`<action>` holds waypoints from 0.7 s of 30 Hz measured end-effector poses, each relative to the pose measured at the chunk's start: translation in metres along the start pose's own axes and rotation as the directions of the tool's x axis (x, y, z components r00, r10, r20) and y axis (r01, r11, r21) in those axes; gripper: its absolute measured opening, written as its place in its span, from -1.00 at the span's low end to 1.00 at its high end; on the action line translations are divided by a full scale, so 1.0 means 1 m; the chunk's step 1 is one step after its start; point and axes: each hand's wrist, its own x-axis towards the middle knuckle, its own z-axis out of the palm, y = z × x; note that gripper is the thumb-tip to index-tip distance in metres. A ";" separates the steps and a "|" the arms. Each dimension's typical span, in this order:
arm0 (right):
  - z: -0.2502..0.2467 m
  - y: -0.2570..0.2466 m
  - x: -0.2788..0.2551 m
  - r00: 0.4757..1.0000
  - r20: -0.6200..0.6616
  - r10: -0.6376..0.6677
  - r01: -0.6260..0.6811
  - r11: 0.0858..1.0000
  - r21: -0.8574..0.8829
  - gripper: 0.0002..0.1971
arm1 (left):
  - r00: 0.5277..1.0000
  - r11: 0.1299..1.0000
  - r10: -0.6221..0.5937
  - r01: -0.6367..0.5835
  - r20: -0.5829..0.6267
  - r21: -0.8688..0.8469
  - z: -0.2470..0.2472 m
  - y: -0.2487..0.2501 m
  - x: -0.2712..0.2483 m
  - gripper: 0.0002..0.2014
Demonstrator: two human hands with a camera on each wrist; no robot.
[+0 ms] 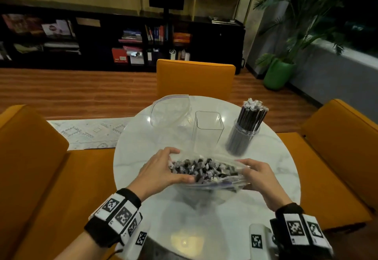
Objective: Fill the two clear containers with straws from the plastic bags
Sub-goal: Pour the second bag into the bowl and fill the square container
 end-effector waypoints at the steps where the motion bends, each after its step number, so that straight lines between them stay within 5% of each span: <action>1: 0.003 -0.002 0.005 1.000 -0.002 -0.003 0.004 1.000 0.012 -0.72 | 0.997 1.000 -0.004 0.003 0.075 0.012 -0.003 -0.002 0.003 0.10; 4: 0.011 -0.009 0.017 0.997 0.061 0.050 -0.053 0.997 0.058 -0.80 | 0.947 0.995 -0.013 0.046 0.322 -0.094 -0.017 0.000 0.009 -0.03; 7: 0.015 -0.013 0.023 0.935 0.279 0.217 -0.216 0.976 -0.031 -0.65 | 0.899 0.978 -0.034 0.119 0.436 -0.169 -0.020 -0.004 0.023 -0.06; 10: 0.013 -0.014 0.035 0.901 0.403 0.159 -0.259 0.944 0.206 -0.61 | 0.948 0.949 -0.067 0.158 0.312 -0.274 -0.005 -0.001 0.037 -0.13; 14: 0.004 -0.015 0.049 0.943 0.333 -0.023 -0.117 0.912 0.394 -0.72 | 0.999 0.951 -0.037 0.029 -0.019 -0.308 0.013 -0.003 0.052 -0.06; 16: 0.003 -0.008 0.053 0.953 0.302 -0.021 -0.096 0.926 0.366 -0.74 | 1.000 0.963 -0.013 0.013 0.003 -0.267 0.016 -0.008 0.056 0.03; 21: 0.007 0.010 0.075 0.976 0.203 0.083 -0.151 0.926 0.346 -0.70 | 0.958 0.997 -0.019 0.038 0.286 -0.062 0.011 -0.015 0.066 0.29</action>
